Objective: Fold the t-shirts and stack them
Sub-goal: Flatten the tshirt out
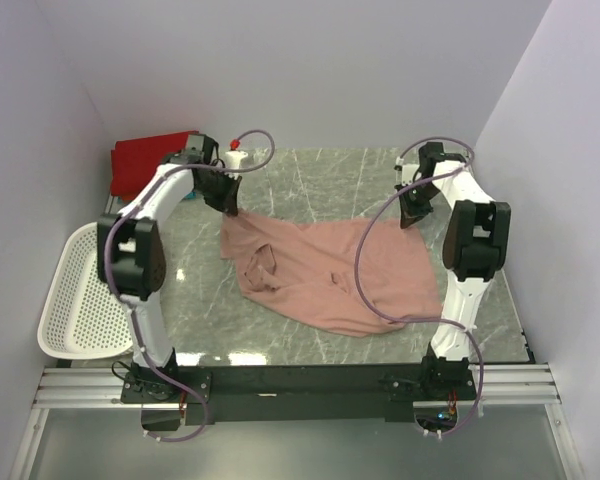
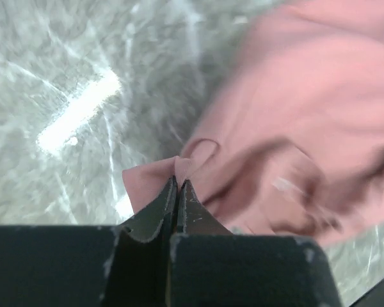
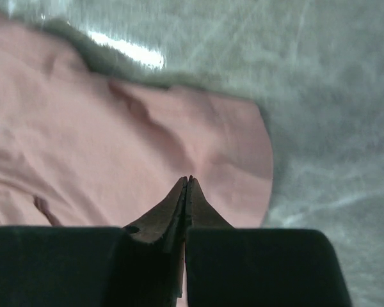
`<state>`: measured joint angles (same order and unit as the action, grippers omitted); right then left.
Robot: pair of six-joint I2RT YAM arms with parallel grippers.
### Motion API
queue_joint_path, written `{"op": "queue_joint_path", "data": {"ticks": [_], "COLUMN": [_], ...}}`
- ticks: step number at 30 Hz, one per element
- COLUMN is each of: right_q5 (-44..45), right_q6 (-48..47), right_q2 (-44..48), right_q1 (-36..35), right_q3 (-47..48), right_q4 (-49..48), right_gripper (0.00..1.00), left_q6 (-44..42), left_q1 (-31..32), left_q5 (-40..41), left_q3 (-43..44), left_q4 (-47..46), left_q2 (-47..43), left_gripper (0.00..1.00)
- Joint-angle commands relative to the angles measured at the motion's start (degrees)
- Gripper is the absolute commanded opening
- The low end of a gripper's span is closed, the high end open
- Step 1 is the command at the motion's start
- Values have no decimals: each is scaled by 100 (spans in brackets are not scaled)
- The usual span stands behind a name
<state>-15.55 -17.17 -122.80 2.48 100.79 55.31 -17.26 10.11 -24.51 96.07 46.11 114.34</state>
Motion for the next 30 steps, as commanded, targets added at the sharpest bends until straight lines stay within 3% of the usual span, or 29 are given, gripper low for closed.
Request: {"op": "queue_joint_path", "data": {"ticks": [1, 4, 5, 8, 10, 12, 14, 15, 17, 18, 21, 25, 30], "right_q5": [-106, -1, 17, 122, 131, 184, 167, 62, -61, -193, -395, -397, -273], "right_q6": [-286, -514, -568, -735, -849, -963, -1174, -1279, -1289, -1289, -1158, -955, -666], "right_q2": [862, 1258, 1398, 1601, 1672, 1681, 1628, 1611, 1567, 1558, 1488, 1093, 723], "right_q1": [174, 226, 244, 297, 367, 393, 420, 437, 490, 508, 499, 490, 490], "right_q3": [-278, -937, -1226, -1675, -1826, -1914, -1853, -1792, -1547, -1458, -1054, -465, 186], "right_q4": [226, 217, 208, 208, 252, 409, 577, 769, 893, 937, 894, 824, 543], "right_gripper": [0, 0, 0, 0, 0, 0, 1, 9, 21, 34, 49, 52, 52], "left_q6": [-839, -2200, -2856, -3641, -3977, -4338, -4383, -4313, -3955, -3769, -2970, -1707, -842], "left_q1": [122, 438, 570, 1098, 1151, 1055, 897, 679, 467, 266, -200, -519, -519], "left_q5": [-589, -959, -881, -73, 523, 851, 651, 484, -15, -158, -466, -477, 147], "left_q3": [-482, -1825, -2673, -4379, -5008, -5511, -5434, -5302, -4821, -4643, -4001, -3394, -3297], "left_q4": [143, 521, 557, 391, 294, 206, 188, 206, 276, 398, 540, 523, 154], "left_q2": [-1245, -2440, -3070, -4013, -4209, -4367, -4682, -4771, -4825, -4755, -4089, -2886, -2312], "left_gripper": [1, 1, 1, 0, 2, 33, 59, 68, 72, 71, 65, 54, 49]}}
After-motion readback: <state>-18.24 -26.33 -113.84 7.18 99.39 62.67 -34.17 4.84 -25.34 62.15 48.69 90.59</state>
